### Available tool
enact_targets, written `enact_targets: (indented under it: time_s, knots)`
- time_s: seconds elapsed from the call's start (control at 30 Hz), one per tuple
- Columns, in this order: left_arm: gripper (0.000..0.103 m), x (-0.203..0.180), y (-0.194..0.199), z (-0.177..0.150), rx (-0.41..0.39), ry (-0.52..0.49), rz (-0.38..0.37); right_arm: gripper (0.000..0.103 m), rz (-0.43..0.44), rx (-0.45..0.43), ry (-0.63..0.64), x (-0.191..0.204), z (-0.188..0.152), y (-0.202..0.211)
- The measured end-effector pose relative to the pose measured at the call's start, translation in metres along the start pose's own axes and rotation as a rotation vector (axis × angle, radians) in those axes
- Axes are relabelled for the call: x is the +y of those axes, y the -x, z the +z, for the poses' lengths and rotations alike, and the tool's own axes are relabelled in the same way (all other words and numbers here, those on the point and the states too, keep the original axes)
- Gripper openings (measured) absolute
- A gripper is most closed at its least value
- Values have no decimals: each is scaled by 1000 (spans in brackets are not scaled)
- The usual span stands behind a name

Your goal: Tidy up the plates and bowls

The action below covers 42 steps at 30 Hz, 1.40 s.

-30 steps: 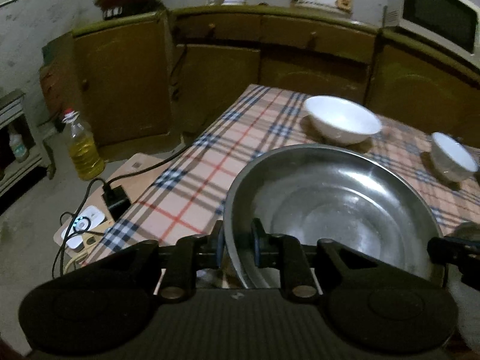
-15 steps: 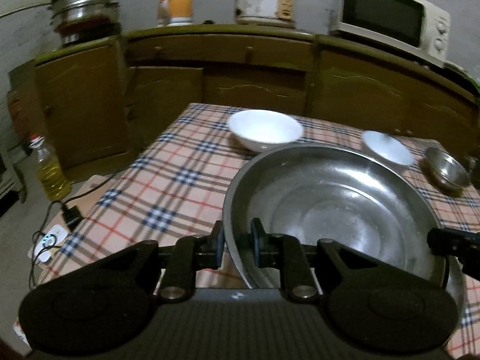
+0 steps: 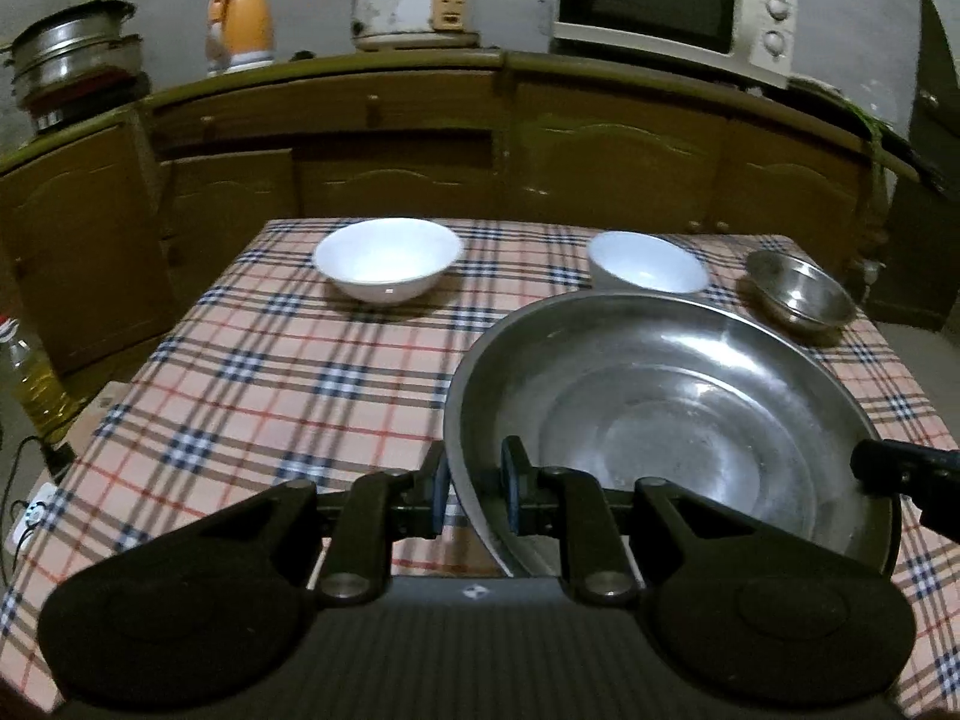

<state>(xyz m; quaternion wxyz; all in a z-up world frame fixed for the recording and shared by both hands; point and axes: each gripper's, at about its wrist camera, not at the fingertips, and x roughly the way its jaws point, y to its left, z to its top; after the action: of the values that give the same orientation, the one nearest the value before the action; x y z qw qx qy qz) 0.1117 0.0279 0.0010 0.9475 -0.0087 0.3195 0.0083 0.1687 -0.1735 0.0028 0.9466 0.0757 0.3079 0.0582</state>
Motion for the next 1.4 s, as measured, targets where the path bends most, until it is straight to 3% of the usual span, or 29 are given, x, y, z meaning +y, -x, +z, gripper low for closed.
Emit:
enact_targets:
  time_s: [0.5,1.4]
  knots:
    - [19,-36,-10,-10,33,-66,-53,21,-54,11,-62,-41,-15,3]
    - [19,-37,-39,-31,138,-63,-39,21,-60,101,-65,-46,-39,-31]
